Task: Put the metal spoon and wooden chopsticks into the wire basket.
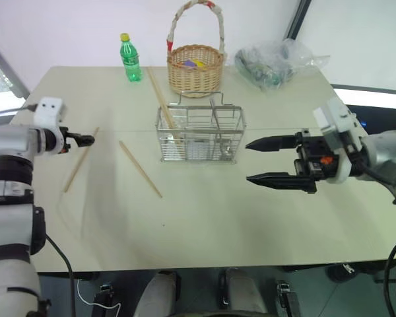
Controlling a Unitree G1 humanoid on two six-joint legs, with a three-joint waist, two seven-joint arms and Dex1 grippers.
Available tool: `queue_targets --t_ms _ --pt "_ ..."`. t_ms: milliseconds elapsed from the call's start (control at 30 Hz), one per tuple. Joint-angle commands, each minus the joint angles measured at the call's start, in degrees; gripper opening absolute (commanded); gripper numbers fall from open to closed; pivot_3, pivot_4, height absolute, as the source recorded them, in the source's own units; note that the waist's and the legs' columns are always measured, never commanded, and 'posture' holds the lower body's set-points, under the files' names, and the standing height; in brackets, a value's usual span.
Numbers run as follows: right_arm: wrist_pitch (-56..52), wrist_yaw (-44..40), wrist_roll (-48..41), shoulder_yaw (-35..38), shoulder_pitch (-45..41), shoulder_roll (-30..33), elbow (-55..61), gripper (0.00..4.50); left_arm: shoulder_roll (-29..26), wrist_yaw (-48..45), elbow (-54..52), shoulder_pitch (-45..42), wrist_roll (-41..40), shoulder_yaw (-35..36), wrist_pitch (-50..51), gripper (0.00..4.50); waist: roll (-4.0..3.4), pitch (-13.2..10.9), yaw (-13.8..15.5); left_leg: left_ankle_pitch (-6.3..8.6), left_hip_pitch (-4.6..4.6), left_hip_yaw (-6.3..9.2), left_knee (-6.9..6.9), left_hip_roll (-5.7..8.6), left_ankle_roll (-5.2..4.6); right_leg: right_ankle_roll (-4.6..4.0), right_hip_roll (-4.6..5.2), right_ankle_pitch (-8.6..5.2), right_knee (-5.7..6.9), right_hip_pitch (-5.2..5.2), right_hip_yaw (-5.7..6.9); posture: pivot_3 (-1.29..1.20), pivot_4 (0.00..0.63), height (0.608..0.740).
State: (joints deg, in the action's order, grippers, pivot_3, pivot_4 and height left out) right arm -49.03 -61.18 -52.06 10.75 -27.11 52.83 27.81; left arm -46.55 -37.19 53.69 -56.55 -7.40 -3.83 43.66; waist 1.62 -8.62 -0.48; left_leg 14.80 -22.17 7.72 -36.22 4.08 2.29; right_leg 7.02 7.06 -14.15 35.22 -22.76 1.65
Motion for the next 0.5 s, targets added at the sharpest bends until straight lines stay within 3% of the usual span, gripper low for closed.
queue_targets --t_ms 33,400,500 --pt "-0.7 2.4 -3.4 3.4 0.8 0.2 3.0 3.53 0.7 -0.7 6.6 -4.5 3.2 -0.3 -4.0 4.5 0.1 0.0 0.0 0.0 -0.01 0.01 0.0 0.0 0.0 0.01 0.0 0.0 0.0 -0.01 0.01 0.0 0.15 0.674" --pt "-1.4 9.7 -6.9 5.7 3.1 0.2 4.3 3.53 4.5 2.4 19.9 -10.2 8.1 0.9 -7.7 4.5 0.27 0.1 -0.2 0.0 -0.03 0.0 0.01 0.01 -0.01 0.03 0.05 0.01 0.01 -0.03 0.06 0.0 0.15 0.674" --pt "-1.2 10.2 -7.1 6.3 3.6 0.7 4.0 3.57 4.7 3.2 20.7 -10.3 8.8 1.3 -7.7 3.6 0.27 0.1 -0.2 0.0 -0.03 -0.01 0.01 0.01 -0.01 0.03 0.05 0.01 0.03 -0.03 0.07 0.0 0.15 0.674"
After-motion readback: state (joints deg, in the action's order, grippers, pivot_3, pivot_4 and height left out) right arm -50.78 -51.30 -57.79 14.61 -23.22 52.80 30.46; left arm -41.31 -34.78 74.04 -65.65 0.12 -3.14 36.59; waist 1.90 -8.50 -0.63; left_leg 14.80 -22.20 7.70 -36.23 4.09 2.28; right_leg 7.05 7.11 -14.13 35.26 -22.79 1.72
